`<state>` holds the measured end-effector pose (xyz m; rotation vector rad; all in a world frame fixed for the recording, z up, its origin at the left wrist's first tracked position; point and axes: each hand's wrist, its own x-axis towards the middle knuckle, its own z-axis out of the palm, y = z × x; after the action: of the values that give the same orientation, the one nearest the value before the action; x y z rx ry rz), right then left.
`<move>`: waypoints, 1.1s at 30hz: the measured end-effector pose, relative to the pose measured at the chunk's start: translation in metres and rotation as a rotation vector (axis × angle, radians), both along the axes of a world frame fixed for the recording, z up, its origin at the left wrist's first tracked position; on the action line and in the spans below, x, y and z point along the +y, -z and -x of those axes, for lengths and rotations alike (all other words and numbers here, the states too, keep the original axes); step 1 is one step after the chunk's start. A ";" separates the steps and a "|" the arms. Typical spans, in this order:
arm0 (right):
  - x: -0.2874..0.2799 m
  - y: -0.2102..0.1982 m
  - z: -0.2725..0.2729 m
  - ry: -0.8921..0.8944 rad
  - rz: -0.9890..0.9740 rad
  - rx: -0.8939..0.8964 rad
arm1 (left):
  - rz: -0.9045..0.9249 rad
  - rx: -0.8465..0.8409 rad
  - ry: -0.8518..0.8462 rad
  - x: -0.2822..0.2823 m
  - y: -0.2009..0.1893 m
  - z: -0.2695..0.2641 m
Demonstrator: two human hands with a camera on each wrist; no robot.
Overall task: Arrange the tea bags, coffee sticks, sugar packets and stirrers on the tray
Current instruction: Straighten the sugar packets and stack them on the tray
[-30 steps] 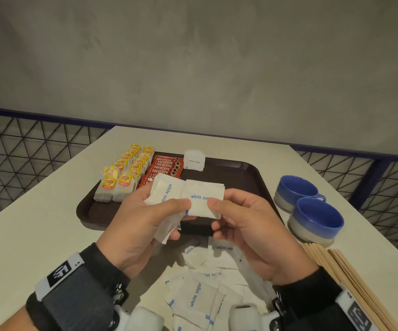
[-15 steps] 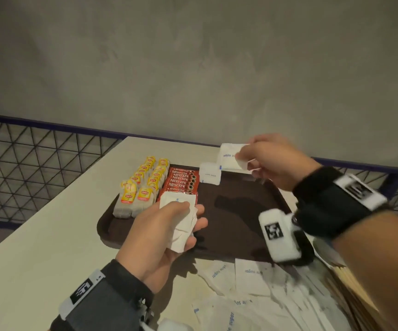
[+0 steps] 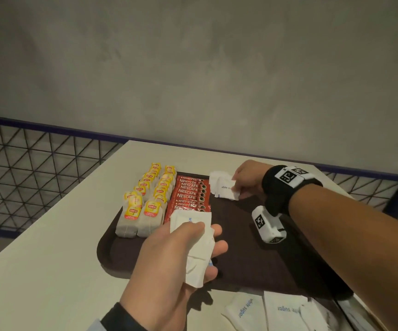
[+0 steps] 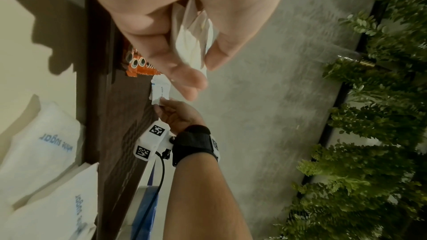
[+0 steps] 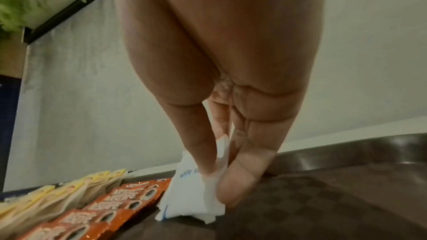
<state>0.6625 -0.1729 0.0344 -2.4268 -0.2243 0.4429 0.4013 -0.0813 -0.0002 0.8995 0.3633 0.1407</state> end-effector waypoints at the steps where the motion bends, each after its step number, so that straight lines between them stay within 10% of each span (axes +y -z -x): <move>1: 0.002 0.002 -0.001 0.008 0.017 0.000 | -0.004 -0.001 0.000 0.000 0.000 0.000; 16: 0.016 0.006 0.004 -0.079 0.253 -0.072 | -0.042 0.008 -0.065 0.006 -0.002 0.004; 24: 0.019 0.007 0.002 -0.079 0.245 -0.123 | 0.073 0.142 0.242 0.023 -0.015 -0.023; 33: 0.025 0.006 0.005 -0.053 0.196 -0.116 | -0.029 0.080 -0.041 0.011 0.003 -0.009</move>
<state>0.6573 -0.1475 0.0286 -2.6476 -0.3086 0.3623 0.4103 -0.0707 -0.0029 0.9284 0.4550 0.1484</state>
